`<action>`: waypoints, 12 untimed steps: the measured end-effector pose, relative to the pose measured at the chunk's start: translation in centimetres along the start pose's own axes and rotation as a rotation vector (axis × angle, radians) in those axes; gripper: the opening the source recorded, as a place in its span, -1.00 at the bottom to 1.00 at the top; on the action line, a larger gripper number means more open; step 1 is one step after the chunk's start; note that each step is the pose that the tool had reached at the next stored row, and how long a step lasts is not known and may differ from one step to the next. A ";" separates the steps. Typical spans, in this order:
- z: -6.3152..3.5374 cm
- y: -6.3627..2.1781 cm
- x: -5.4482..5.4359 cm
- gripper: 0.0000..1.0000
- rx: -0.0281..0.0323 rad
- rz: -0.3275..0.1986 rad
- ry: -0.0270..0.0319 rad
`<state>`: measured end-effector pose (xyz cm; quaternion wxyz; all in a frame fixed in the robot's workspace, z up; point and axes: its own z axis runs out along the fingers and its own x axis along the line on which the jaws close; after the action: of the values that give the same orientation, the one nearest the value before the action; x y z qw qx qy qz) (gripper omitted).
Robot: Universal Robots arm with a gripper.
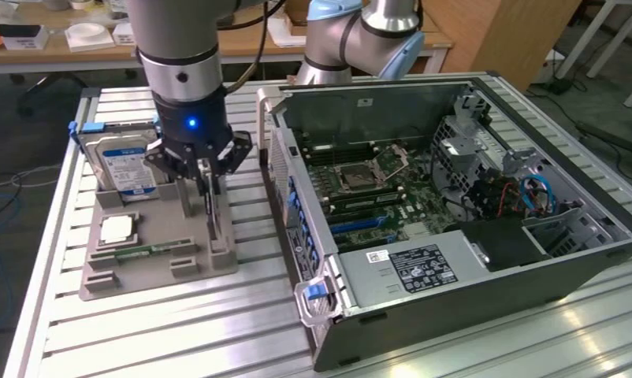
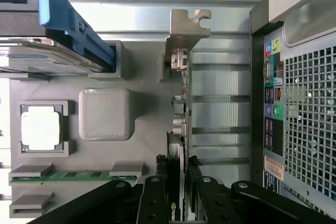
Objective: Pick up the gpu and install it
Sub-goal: 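Pick up the gpu and move the gpu toward the slot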
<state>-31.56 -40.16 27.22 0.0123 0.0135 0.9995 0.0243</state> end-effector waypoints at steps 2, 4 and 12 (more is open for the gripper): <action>-0.40 0.02 0.0 -0.47 0.0000 0.000 0.0000; -0.86 0.04 0.0 -0.47 0.0001 0.000 0.0000; -1.90 0.09 0.0 -0.47 0.0005 0.000 0.0001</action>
<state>-31.56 -40.16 29.12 0.0122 0.0135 0.9995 0.0240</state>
